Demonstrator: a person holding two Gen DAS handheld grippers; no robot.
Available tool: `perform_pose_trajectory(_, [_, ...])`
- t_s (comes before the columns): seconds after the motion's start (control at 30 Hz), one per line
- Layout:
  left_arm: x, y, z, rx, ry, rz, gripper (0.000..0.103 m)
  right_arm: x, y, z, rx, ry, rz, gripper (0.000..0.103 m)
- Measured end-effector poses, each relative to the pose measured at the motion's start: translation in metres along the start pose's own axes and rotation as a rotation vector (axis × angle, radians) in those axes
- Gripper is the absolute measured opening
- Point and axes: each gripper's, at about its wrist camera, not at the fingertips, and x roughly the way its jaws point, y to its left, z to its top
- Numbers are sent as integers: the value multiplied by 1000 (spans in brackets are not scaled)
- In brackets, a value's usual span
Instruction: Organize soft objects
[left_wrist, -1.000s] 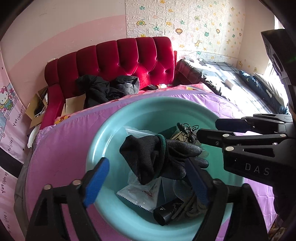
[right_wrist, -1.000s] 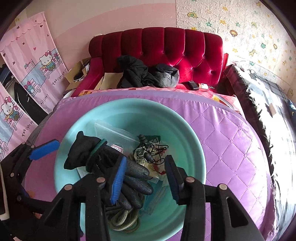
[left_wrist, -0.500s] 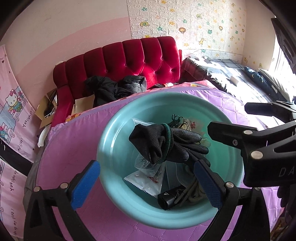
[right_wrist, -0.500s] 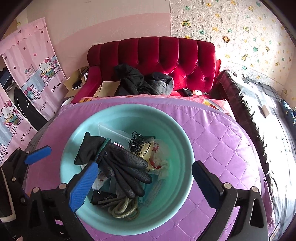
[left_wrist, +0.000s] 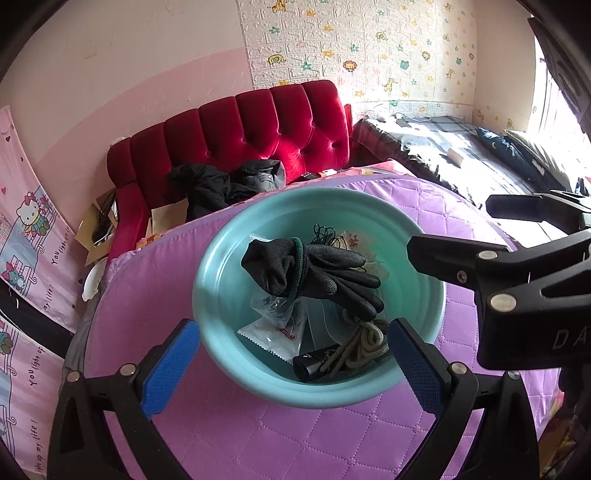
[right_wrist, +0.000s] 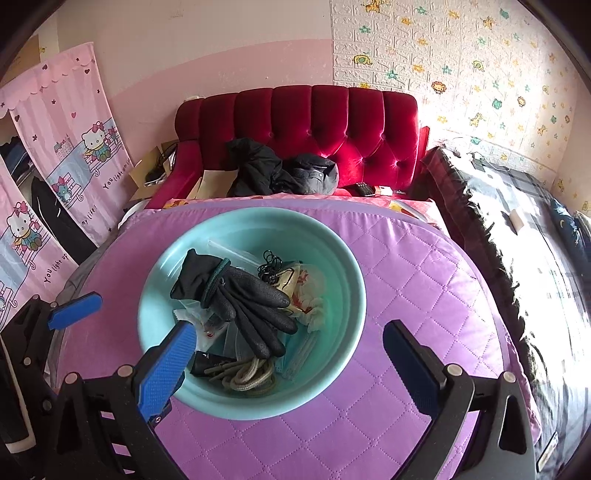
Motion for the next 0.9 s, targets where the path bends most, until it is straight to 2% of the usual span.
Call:
perform_pose_trajectory(0.47, [-45, -17, -26, -13, -30, 49, 103, -52, 7, -40, -7, -33, 0, 103])
perform_pose_trajectory(0.9, [-82, -26, -62, -81, -47, 85, 103, -84, 11, -83, 1, -59, 15, 103])
